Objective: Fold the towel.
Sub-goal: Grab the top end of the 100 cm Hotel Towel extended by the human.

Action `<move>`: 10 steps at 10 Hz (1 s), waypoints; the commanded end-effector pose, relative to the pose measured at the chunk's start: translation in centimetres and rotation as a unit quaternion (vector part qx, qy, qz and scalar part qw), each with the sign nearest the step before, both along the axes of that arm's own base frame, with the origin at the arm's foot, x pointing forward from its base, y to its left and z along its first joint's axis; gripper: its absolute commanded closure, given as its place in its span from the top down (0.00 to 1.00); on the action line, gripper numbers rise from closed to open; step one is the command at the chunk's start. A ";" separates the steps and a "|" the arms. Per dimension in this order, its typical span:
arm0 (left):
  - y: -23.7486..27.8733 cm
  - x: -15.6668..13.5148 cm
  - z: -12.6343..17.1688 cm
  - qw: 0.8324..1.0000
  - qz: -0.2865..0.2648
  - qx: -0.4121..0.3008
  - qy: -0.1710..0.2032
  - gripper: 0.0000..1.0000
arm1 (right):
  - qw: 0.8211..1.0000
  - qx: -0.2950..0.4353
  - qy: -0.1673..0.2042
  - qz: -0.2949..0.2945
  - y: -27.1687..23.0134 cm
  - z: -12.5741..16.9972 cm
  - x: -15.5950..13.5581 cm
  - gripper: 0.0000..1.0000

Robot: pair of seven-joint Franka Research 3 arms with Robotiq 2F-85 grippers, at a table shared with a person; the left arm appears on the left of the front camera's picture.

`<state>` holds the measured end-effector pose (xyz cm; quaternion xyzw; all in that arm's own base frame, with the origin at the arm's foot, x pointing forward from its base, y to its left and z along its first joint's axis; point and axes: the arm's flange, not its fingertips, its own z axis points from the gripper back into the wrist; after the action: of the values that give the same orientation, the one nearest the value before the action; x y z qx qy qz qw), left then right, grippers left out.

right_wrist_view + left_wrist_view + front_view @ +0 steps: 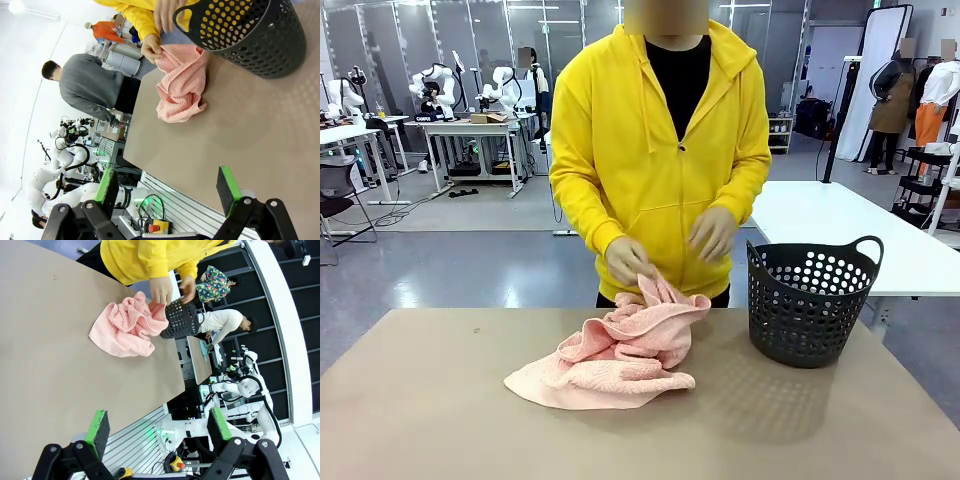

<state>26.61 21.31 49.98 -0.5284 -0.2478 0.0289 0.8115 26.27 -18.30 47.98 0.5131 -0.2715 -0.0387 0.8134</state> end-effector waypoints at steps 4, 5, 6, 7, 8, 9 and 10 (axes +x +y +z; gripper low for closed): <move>0.0 -0.1 0.1 1.000 -0.005 -0.003 -0.005 1.00 | 1.000 0.003 -0.007 0.000 -0.1 0.1 0.1 1.00; 0.0 -0.1 0.1 1.000 -0.005 -0.003 -0.005 1.00 | 1.000 0.003 -0.007 0.000 -0.1 0.1 0.1 1.00; 0.0 -0.1 0.1 1.000 -0.005 -0.003 -0.005 1.00 | 1.000 0.003 -0.007 0.000 -0.1 0.1 0.1 1.00; 0.0 -0.1 0.1 1.000 -0.005 -0.003 -0.005 1.00 | 1.000 0.003 -0.007 0.000 -0.1 0.1 0.1 1.00; 0.0 -0.1 0.1 1.000 -0.005 -0.003 -0.005 1.00 | 1.000 0.003 -0.007 0.000 -0.1 0.1 0.1 1.00; 0.0 -0.1 0.1 1.000 -0.005 -0.003 -0.005 1.00 | 1.000 0.003 -0.007 0.000 -0.1 0.1 0.1 1.00; 0.0 -0.1 0.1 1.000 -0.005 -0.003 -0.005 1.00 | 1.000 0.003 -0.007 0.000 -0.1 0.1 0.1 1.00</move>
<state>26.61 21.31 49.98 -0.5284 -0.2478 0.0289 0.8115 26.26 -18.30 47.98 0.5130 -0.2715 -0.0387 0.8134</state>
